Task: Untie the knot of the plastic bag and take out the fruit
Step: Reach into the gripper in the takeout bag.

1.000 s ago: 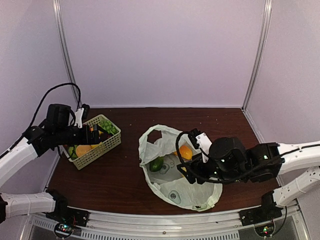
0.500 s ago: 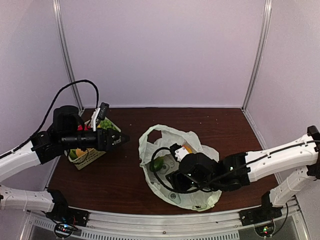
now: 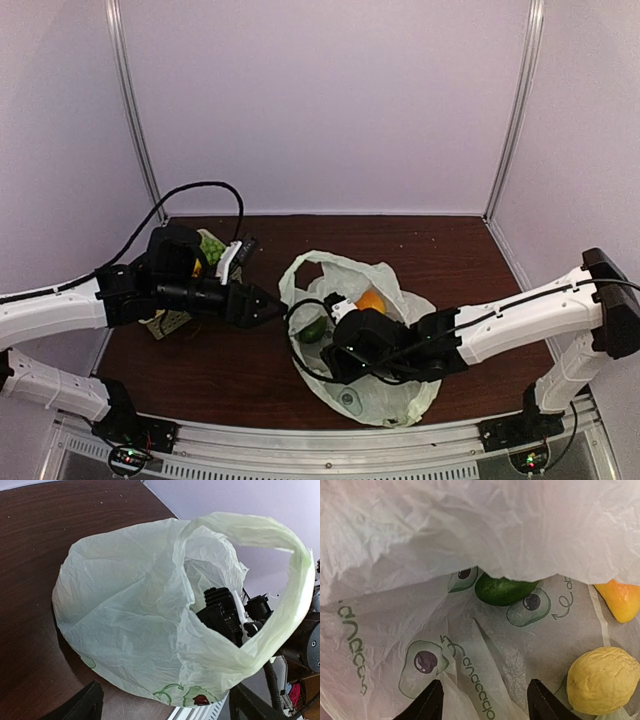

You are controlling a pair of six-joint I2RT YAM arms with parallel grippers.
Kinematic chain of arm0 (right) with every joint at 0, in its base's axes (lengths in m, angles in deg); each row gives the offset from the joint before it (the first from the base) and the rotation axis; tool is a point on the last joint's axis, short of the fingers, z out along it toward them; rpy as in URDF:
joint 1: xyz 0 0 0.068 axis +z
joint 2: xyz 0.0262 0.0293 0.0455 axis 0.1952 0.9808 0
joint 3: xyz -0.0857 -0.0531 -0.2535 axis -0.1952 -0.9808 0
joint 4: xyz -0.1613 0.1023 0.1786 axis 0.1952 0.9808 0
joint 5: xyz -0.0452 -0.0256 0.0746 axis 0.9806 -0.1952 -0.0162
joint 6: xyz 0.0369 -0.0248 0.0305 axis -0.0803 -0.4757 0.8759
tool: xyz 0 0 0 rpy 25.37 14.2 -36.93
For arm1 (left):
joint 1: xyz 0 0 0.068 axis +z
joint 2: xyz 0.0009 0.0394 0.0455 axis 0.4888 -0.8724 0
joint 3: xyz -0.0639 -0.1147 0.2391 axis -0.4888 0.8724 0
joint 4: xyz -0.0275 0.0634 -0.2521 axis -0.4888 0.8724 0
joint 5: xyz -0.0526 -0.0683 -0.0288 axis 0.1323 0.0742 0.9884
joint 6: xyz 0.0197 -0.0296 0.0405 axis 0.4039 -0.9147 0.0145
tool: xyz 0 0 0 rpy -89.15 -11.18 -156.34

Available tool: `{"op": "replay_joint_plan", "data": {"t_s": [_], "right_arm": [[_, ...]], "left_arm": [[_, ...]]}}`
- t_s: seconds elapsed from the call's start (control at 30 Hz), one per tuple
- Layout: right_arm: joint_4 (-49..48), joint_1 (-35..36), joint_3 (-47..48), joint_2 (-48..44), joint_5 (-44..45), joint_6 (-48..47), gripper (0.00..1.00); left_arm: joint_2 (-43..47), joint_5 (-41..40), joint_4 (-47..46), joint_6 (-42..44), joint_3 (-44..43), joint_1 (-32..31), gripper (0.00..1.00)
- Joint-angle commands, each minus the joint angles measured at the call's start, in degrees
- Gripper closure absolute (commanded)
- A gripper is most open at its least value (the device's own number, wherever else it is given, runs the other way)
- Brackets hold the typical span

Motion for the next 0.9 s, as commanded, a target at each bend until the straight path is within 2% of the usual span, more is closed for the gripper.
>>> {"op": "replay_joint_plan", "data": {"t_s": [0.0, 0.07, 0.13, 0.17, 0.37, 0.5, 0.63, 0.87], "right_arm": [[-1.1, -2.1, 1.6, 1.5, -1.0, 0.9, 0.43], [-1.3, -2.9, 1.5, 1.7, -1.5, 1.0, 0.43], [-1.7, -3.5, 1.1, 1.8, -1.8, 1.1, 0.43], [-1.8, -3.5, 0.9, 1.9, -1.9, 1.1, 0.43], [-2.1, -3.8, -0.4, 2.3, -2.7, 1.4, 0.43], [-2.2, -4.1, -1.6, 2.1, -2.9, 2.0, 0.43], [-1.4, -4.3, -3.4, 1.2, -3.4, 3.2, 0.43], [-0.2, -4.9, -9.7, -2.7, -3.4, 6.9, 0.43]], "left_arm": [[-2.4, 1.5, -5.2, 0.6, -1.8, -0.4, 0.14], [-4.1, 2.4, -7.7, 0.0, -1.5, -0.5, 0.19], [-6.4, 3.5, -9.4, -0.6, -1.6, -0.8, 0.34], [-7.5, 3.4, -10.1, -1.0, -1.8, -1.1, 0.37], [-11.3, 3.1, -15.4, -2.5, -2.8, -3.4, 0.40], [-10.4, -0.6, -15.6, -2.6, -2.2, -3.5, 0.80], [-7.4, -4.3, -15.1, -2.2, -1.5, -3.5, 0.98], [-2.1, -11.4, -18.3, -3.7, 2.7, -6.3, 1.00]]}}
